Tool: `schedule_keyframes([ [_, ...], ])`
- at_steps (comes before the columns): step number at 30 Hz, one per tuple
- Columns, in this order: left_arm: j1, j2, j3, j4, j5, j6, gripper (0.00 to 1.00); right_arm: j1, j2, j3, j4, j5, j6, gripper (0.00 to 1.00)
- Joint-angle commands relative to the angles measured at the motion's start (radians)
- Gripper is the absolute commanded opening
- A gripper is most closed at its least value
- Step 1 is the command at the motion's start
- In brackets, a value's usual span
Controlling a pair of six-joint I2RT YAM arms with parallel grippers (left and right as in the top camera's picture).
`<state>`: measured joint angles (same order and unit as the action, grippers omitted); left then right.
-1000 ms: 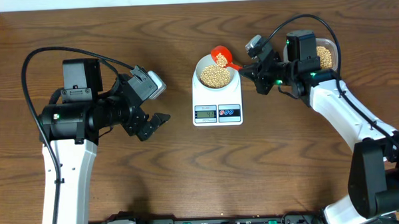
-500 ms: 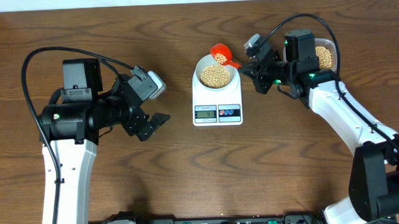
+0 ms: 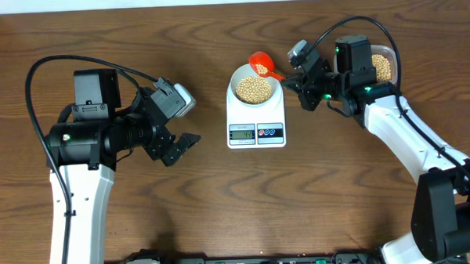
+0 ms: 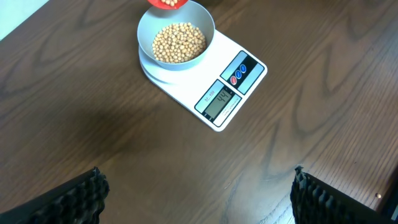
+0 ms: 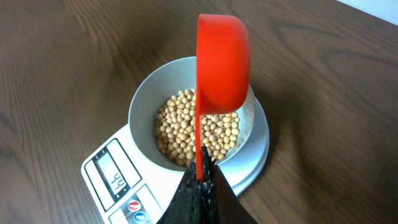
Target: Scoop item into bowl and weigh 50g on scale
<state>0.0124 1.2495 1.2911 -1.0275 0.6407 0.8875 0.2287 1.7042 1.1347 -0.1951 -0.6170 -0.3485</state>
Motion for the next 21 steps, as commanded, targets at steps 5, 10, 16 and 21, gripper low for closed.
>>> schedule_keyframes([
  [5,0.004,0.007,0.014,-0.004,-0.005,-0.006,0.95,0.007,-0.029,-0.003,-0.004,-0.003,-0.003,0.01],
  [10,0.004,0.008,0.014,-0.004,-0.005,-0.006,0.96,0.007,-0.029,-0.003,-0.005,-0.003,-0.003,0.01],
  [16,0.004,0.008,0.014,-0.004,-0.005,-0.006,0.96,0.007,-0.029,-0.003,-0.007,-0.004,-0.002,0.01],
  [21,0.004,0.008,0.014,-0.004,-0.005,-0.006,0.96,0.007,-0.029,-0.003,-0.006,-0.019,0.019,0.01],
])
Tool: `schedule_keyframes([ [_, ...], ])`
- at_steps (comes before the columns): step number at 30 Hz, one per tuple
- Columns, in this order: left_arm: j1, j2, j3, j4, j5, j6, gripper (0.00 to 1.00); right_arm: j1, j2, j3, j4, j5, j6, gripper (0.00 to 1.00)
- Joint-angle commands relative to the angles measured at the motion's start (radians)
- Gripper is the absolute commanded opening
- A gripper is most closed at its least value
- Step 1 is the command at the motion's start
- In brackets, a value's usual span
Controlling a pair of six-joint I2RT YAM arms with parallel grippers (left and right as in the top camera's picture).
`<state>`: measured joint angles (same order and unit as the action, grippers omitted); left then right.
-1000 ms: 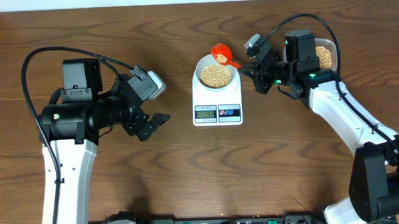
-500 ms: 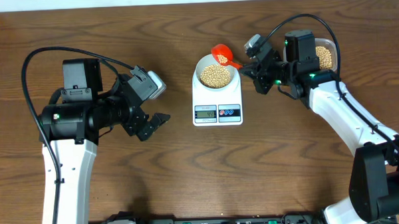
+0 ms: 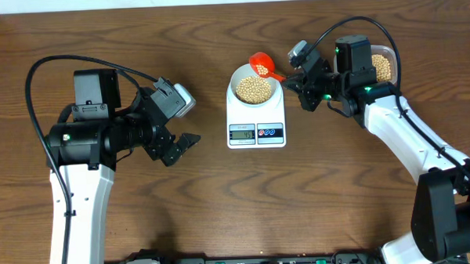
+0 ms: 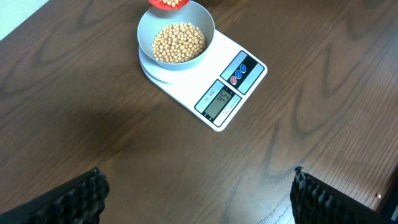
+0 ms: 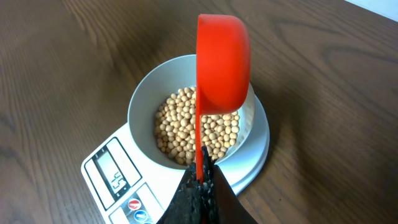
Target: Scoop item into bowl and weigh 50g on scale
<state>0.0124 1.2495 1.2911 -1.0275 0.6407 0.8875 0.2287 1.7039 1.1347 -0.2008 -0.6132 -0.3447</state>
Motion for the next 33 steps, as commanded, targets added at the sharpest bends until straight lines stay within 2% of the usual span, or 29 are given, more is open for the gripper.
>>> schedule_keyframes([
  [1,0.004,0.007,0.014,-0.004,-0.005,-0.006,0.96,0.007,-0.028,-0.003,0.001,-0.025,0.016,0.01],
  [33,0.004,0.007,0.014,-0.004,-0.005,-0.006,0.96,0.007,-0.028,-0.003,0.006,-0.051,0.016,0.01],
])
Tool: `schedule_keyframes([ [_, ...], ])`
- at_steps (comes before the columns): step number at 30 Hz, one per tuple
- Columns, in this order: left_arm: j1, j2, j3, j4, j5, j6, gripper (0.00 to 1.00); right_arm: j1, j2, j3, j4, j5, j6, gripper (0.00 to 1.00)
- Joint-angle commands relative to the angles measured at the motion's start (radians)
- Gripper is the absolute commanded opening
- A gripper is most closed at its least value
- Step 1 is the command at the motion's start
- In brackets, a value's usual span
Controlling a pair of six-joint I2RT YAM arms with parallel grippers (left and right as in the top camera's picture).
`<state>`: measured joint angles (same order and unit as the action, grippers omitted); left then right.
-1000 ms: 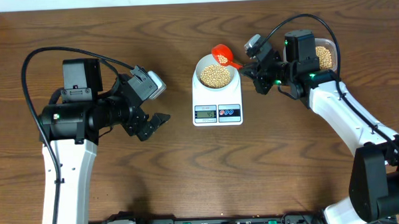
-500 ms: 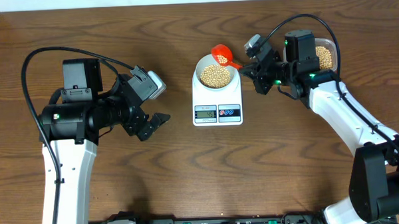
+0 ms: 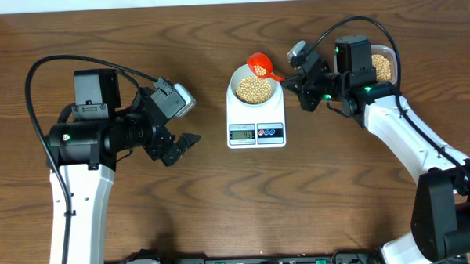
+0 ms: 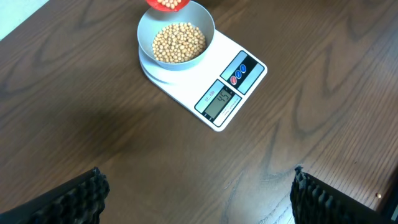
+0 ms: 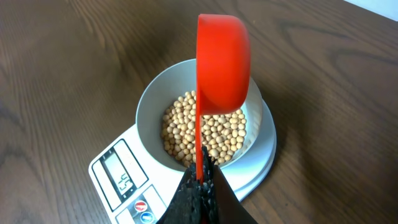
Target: Scoop item into bowl and weigh 50g on scale
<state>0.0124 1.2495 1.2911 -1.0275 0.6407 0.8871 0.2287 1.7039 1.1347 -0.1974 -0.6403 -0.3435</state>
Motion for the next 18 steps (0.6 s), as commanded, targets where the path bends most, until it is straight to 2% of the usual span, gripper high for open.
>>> schedule_keyframes([
  [1,0.004,0.008,0.014,-0.004,-0.005,-0.006,0.96,0.007,-0.028,-0.003,0.003,-0.025,0.014,0.01],
  [18,0.004,0.007,0.014,-0.004,-0.005,-0.006,0.96,0.007,-0.035,-0.003,0.007,-0.05,0.014,0.01],
])
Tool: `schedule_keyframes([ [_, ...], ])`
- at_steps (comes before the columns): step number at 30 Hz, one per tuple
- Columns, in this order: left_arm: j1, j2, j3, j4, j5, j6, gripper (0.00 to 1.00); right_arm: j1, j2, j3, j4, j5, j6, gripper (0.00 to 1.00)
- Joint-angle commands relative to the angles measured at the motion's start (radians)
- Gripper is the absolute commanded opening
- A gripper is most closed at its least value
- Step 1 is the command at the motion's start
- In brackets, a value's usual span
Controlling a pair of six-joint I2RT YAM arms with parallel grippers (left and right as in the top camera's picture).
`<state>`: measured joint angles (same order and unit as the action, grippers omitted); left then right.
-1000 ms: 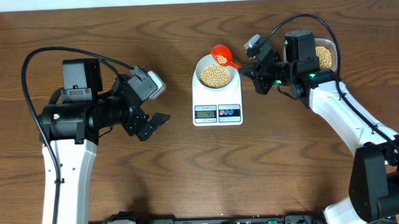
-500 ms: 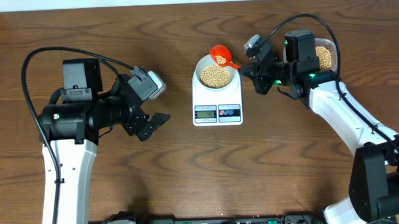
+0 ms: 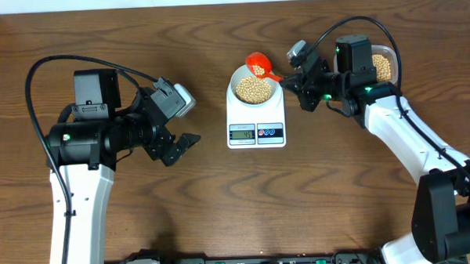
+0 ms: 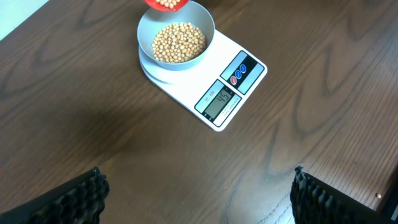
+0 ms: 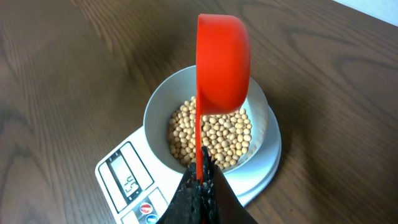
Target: Scoop item into bowl and weigh 50g on scale
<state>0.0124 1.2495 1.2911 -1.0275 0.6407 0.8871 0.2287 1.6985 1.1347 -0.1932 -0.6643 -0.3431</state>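
A white scale (image 3: pixel 255 115) sits mid-table with a pale bowl (image 5: pixel 161 109) of soybeans (image 3: pixel 254 87) on it. Its display (image 4: pixel 217 99) shows a lit reading. My right gripper (image 5: pixel 200 177) is shut on the handle of a red scoop (image 5: pixel 222 62), which is held on edge over the bowl's far rim (image 3: pixel 256 65). In the left wrist view the scoop (image 4: pixel 166 4) shows beans inside. My left gripper (image 4: pixel 199 190) hangs open over bare table, well left of the scale, with nothing between its fingers.
A clear tub of soybeans (image 3: pixel 381 64) stands at the back right, behind my right arm (image 3: pixel 391 126). My left arm (image 3: pixel 86 145) occupies the table's left side. The table's back edge (image 3: pixel 230 3) runs close behind the scale.
My right gripper has drawn back a little with the scoop, so the bowl and scale sit slightly further right in its view. The left gripper has not moved.
Throughout, my right gripper held the red scoop on edge over the bowl on the scale. The display read about 44 at first, then about 45. The scoop has shifted slightly back over the bowl's far rim. My left gripper stayed open and still.
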Motion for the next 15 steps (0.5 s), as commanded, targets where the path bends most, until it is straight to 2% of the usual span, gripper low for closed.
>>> schedule_keyframes([
  [1,0.004,0.007,0.014,-0.004,-0.005,-0.005,0.96,0.007,-0.03,-0.003,0.003,-0.026,0.014,0.01],
  [15,0.004,0.008,0.014,-0.004,-0.005,-0.005,0.96,0.007,-0.034,-0.003,0.017,-0.023,0.014,0.01],
])
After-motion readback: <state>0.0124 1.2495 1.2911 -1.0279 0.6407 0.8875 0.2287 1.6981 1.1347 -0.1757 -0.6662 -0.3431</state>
